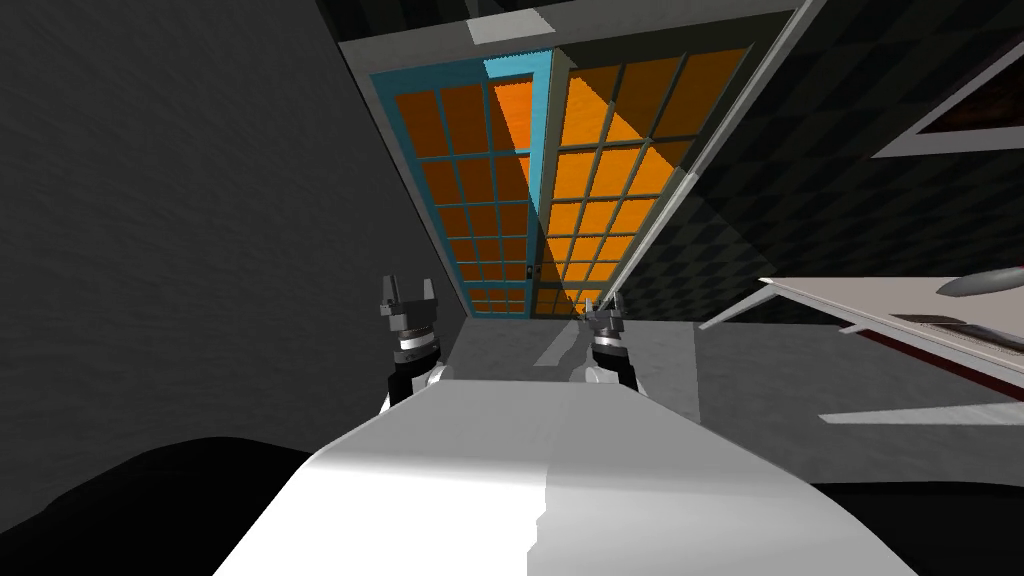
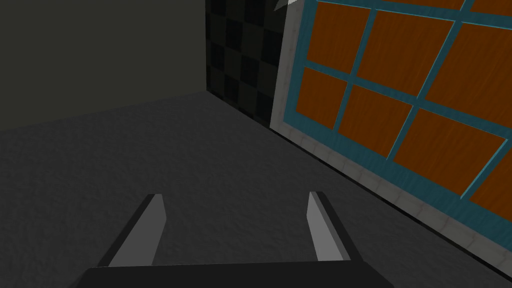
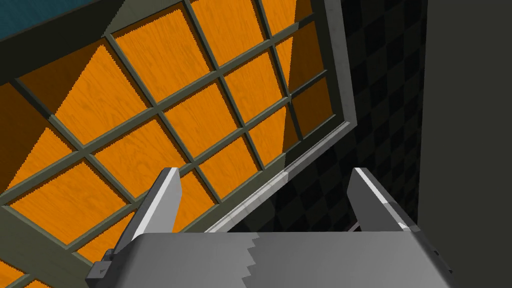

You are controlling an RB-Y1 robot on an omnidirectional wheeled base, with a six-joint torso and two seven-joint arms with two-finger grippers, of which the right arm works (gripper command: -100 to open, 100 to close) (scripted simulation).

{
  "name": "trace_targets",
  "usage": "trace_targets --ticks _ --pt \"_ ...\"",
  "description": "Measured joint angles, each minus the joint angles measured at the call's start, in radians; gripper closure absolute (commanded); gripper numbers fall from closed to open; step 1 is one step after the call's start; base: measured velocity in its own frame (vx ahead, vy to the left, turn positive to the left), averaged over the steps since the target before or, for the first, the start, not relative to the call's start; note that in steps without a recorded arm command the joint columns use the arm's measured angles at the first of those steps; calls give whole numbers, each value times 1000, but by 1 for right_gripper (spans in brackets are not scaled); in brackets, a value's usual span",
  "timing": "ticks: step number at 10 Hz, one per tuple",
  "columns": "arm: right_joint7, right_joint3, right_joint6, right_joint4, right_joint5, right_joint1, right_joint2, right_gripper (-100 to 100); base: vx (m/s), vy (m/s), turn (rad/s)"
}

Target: Pull the door open

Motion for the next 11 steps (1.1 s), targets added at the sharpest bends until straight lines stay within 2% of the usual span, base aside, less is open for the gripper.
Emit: trace_targets --ticks 4,11 --pt "-89 21 -33 89 -51 -9 -17 -100 106 8 81" --pt "-248 53 -75 256 -145 -51 -45 -100 98 4 77"
